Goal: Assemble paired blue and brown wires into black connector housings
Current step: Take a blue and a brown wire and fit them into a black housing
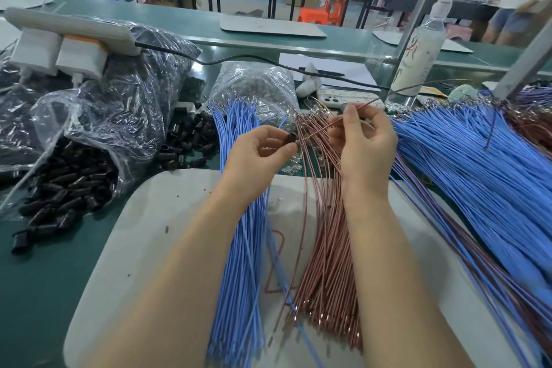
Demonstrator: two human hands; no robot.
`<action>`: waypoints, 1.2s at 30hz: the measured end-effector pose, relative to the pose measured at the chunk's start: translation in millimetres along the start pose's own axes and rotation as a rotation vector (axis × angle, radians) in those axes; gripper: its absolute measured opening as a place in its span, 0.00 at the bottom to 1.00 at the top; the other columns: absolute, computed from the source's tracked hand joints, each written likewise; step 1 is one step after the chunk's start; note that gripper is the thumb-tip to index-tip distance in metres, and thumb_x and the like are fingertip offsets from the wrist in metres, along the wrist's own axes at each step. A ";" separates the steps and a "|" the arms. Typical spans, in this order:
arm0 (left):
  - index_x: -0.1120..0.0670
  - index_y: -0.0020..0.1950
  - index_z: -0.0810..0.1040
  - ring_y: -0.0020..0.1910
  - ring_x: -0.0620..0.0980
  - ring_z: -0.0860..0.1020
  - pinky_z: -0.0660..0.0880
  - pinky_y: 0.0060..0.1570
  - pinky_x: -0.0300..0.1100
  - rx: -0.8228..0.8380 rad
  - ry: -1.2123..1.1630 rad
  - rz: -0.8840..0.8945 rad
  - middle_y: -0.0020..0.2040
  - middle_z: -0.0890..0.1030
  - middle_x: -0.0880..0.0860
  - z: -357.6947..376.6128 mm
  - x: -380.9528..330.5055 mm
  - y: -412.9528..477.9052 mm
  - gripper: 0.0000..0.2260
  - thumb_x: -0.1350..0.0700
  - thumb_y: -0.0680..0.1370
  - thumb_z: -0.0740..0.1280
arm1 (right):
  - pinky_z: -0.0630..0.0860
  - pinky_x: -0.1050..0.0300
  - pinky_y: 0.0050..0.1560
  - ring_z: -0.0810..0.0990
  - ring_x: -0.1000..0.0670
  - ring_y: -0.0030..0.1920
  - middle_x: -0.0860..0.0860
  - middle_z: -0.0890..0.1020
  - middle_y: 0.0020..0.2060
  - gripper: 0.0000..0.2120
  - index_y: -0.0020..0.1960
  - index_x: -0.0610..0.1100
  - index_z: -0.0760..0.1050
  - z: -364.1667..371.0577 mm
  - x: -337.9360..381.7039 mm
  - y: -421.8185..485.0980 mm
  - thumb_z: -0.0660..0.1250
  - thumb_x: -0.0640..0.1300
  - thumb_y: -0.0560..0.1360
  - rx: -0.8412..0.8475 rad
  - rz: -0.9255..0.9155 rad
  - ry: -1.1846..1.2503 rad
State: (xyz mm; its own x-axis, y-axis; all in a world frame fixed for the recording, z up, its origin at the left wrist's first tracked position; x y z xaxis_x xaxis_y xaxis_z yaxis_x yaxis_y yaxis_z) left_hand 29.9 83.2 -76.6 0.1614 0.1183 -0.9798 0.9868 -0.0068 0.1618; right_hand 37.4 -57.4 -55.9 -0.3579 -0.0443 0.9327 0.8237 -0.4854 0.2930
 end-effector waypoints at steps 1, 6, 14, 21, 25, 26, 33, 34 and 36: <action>0.48 0.43 0.77 0.38 0.41 0.78 0.75 0.43 0.34 -0.009 0.063 0.024 0.39 0.80 0.46 0.4 -0.1 -0.2 0.05 0.58 0.75 0.70 | 0.76 0.63 0.34 0.78 0.57 0.30 0.51 0.81 0.33 0.04 0.45 0.47 0.74 1.0 1.0 -1.0 0.64 0.41 0.79 0.000 -0.021 0.003; 0.46 0.44 0.77 0.43 0.44 0.79 0.74 0.46 0.33 -0.020 0.271 0.104 0.42 0.80 0.46 3.0 -0.6 -1.1 0.05 0.55 0.75 0.70 | 0.79 0.58 0.38 0.79 0.56 0.31 0.50 0.80 0.34 0.03 0.47 0.47 0.74 3.1 4.2 -3.8 0.64 0.41 0.79 0.013 -0.136 -0.107; 0.48 0.46 0.78 0.43 0.42 0.77 0.71 0.44 0.32 -0.060 0.391 0.199 0.41 0.80 0.47 4.3 -0.9 -2.6 0.03 0.56 0.75 0.70 | 0.74 0.63 0.40 0.77 0.59 0.33 0.57 0.78 0.33 0.04 0.47 0.43 0.77 6.3 3.8 -9.3 0.65 0.42 0.78 0.089 -0.367 -0.411; 0.54 0.51 0.80 0.46 0.48 0.76 0.73 0.50 0.44 -0.117 0.464 0.269 0.45 0.80 0.51 4.5 -5.4 -3.4 0.06 0.56 0.75 0.70 | 0.77 0.59 0.47 0.79 0.56 0.39 0.55 0.81 0.36 0.05 0.45 0.43 0.80 11.5 -0.1 -13.0 0.67 0.44 0.76 0.313 -0.281 -0.578; 0.55 0.51 0.80 0.46 0.48 0.77 0.73 0.51 0.43 -0.122 0.477 0.285 0.45 0.80 0.51 3.8 -6.1 -3.8 0.05 0.57 0.76 0.69 | 0.79 0.51 0.51 0.81 0.54 0.41 0.52 0.83 0.39 0.04 0.45 0.50 0.79 12.7 -1.9 -12.0 0.66 0.47 0.77 0.355 -0.002 -0.345; 0.55 0.50 0.80 0.47 0.48 0.76 0.72 0.51 0.41 -0.129 0.471 0.278 0.45 0.80 0.50 4.0 -6.1 -4.3 0.04 0.58 0.76 0.68 | 0.79 0.52 0.49 0.80 0.54 0.40 0.51 0.83 0.39 0.05 0.46 0.51 0.79 11.8 -0.6 -10.9 0.64 0.48 0.78 0.311 0.059 -0.209; 0.58 0.51 0.81 0.42 0.44 0.78 0.73 0.47 0.32 -0.092 0.298 0.292 0.43 0.82 0.51 8.4 -11.7 -5.0 0.06 0.60 0.76 0.68 | 0.78 0.44 0.57 0.81 0.49 0.50 0.48 0.83 0.47 0.15 0.50 0.50 0.78 20.7 -2.4 -16.9 0.53 0.52 0.82 0.472 0.209 -0.244; 0.59 0.52 0.81 0.40 0.43 0.78 0.74 0.46 0.34 -0.093 0.192 0.234 0.42 0.83 0.51 7.4 -11.3 -4.0 0.06 0.60 0.76 0.68 | 0.78 0.44 0.56 0.82 0.49 0.51 0.47 0.83 0.48 0.14 0.52 0.49 0.77 23.3 -2.7 -20.4 0.54 0.53 0.82 0.521 0.198 -0.277; 0.59 0.51 0.81 0.34 0.41 0.77 0.74 0.40 0.36 -0.098 -0.136 0.072 0.40 0.82 0.51 2.4 -10.1 -0.8 0.07 0.59 0.77 0.68 | 0.80 0.52 0.47 0.82 0.55 0.44 0.51 0.83 0.44 0.12 0.57 0.47 0.74 27.0 1.6 -26.5 0.58 0.51 0.81 0.584 0.091 -0.321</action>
State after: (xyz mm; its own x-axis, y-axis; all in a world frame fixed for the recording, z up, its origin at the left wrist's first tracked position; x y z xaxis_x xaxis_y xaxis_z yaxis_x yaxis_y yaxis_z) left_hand 27.5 79.6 -67.1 0.2381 -0.0143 -0.9711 0.9679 0.0867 0.2361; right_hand 26.9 -21.0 -56.5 -0.2015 0.2427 0.9489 0.9794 0.0636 0.1917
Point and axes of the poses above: each hand's wrist, its own y-axis towards the middle knuckle, its own z-axis out of the palm, x = y × z, the point moved 1 cm from there along y, towards the middle knuckle
